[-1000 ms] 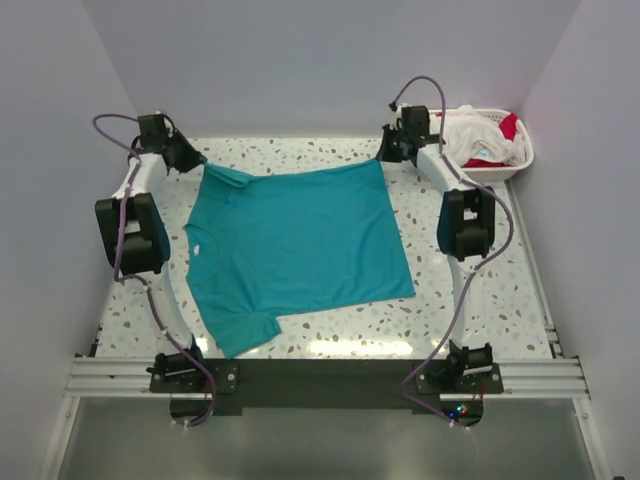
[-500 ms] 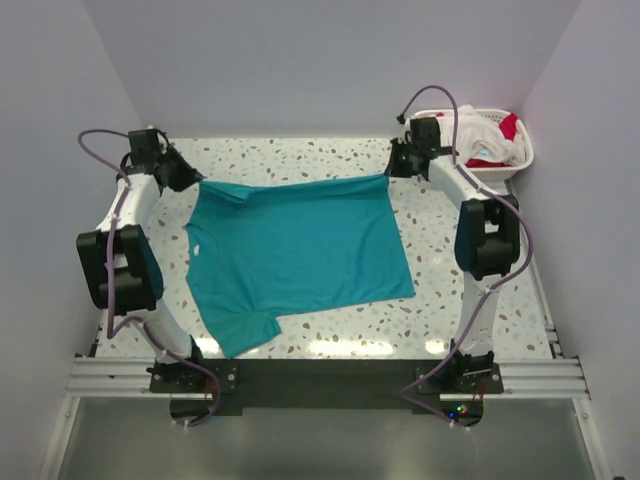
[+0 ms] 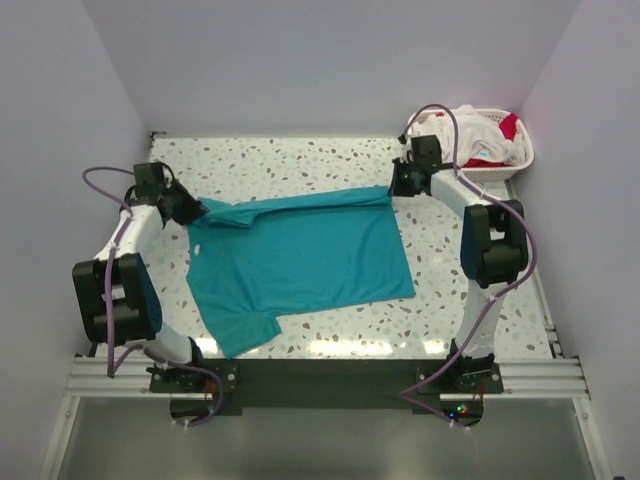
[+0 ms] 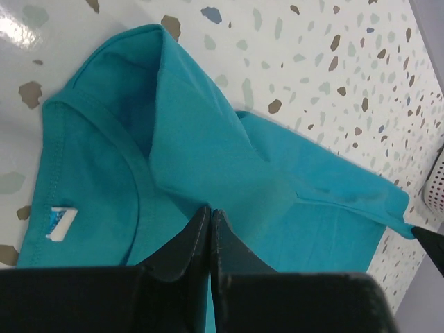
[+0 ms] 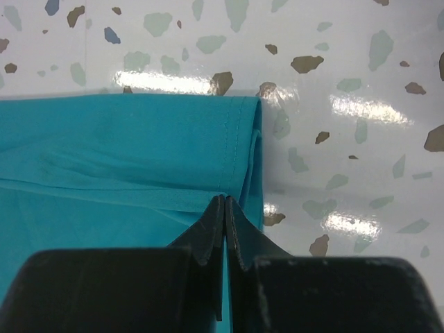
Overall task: Fold and stack the t-shirts
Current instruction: Fold the tshirt
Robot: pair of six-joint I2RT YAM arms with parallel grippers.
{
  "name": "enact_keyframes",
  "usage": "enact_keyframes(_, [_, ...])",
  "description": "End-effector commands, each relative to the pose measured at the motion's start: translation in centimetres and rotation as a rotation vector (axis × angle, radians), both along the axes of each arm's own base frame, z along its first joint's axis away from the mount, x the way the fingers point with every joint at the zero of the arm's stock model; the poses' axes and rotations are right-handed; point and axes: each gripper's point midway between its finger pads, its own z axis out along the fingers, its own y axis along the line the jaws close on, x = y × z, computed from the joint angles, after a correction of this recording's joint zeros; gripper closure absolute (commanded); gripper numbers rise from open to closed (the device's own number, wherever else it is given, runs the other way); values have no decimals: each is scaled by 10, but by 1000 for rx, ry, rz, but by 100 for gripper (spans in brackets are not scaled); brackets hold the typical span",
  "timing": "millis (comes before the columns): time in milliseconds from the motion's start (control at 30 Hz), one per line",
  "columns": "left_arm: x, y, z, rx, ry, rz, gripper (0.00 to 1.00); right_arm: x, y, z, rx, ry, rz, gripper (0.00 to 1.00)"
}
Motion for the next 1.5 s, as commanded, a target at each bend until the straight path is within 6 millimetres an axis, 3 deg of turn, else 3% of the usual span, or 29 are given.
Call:
enact_keyframes(0, [-8,0,15,-23,-68,47,100,4,-6,25,-3,-87,-24,100])
enact_keyframes(233, [-37,-4,-20,-61,-27,97,100,-7,-6,3,5,-40,-34,100])
enact_keyframes(500, [-50,-11,-36,-95,1,88,100,-14,-10,-17,-17,0,-46,100])
enact_keyframes(1067, [-56,-15,-14,-115,-45,83,100,-12,-11,6,-10,-47,-51,100])
enact_keyframes(1167, [-63,-17,-21,-115,-28,81,100,-15,-12,-1,-11,-31,-55,99])
enact_keyframes(1467, [-90,-18,-66,-94,57,86,100,-20,-11,-14,-6,-10,-65,98])
